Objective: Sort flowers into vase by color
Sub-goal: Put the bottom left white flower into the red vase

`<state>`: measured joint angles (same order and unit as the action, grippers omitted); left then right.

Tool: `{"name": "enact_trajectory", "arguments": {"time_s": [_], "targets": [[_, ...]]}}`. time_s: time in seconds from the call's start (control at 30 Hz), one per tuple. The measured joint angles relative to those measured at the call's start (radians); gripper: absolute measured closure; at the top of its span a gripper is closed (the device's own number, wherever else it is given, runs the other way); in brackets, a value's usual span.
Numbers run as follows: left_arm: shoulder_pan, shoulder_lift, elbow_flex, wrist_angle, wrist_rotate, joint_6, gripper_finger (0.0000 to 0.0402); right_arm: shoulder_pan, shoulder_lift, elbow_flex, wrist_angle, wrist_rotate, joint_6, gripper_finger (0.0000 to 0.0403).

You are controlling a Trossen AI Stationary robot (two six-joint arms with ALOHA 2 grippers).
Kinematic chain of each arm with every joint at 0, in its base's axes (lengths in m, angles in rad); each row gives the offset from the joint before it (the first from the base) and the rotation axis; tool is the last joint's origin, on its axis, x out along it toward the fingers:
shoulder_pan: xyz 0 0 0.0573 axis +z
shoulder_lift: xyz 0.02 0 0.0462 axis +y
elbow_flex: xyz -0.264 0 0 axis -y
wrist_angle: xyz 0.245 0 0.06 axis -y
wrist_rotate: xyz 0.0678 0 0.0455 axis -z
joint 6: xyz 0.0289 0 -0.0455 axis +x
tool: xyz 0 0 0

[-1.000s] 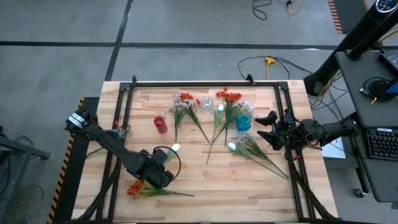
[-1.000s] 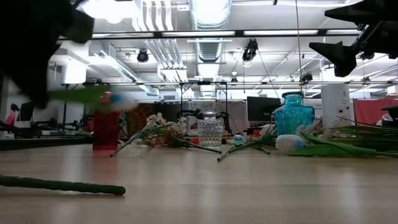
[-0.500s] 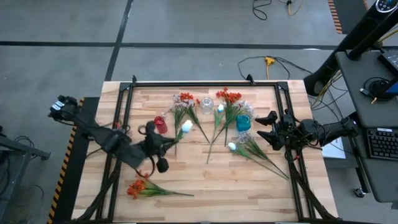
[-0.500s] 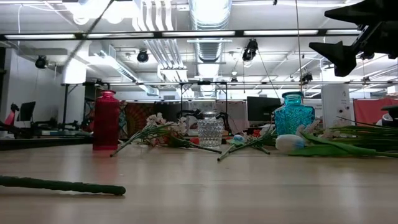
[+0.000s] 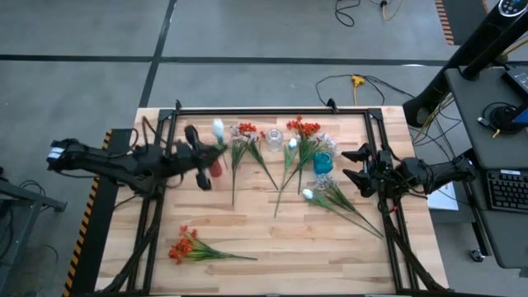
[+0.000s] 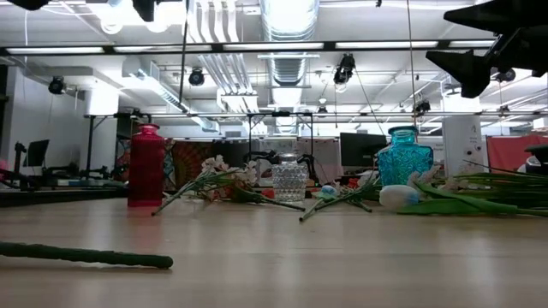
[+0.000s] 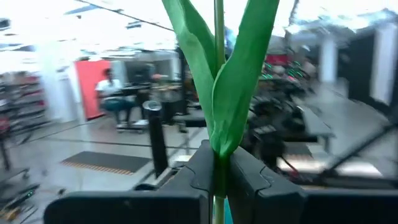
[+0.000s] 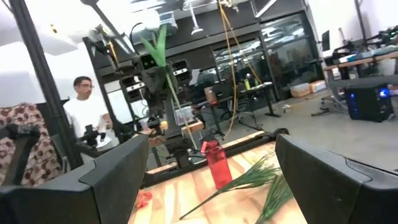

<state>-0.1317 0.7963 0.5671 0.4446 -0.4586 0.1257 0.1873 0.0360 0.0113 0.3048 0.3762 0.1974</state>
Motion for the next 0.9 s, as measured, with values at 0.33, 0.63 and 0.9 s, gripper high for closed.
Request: {"name": "enact_trajectory", "arguments": {"time_s": [0.33, 0.63, 0.9], "targets": [[0.029, -0.169, -0.013, -0.141, -0.094, 0.040, 0.0395, 0.000, 0.000, 0.000, 0.024, 0.081, 0.028, 0.0060], [0.029, -0.230, -0.020, -0.215, -0.180, 0.040, 0.0395, 0.000, 0.000, 0.000, 0.025, 0.099, 0.031, 0.0060], [0.029, -0.231, -0.022, -0.230, -0.187, 0.039, 0.0395, 0.000, 0.000, 0.000, 0.023, 0.099, 0.031, 0.0060]]}}
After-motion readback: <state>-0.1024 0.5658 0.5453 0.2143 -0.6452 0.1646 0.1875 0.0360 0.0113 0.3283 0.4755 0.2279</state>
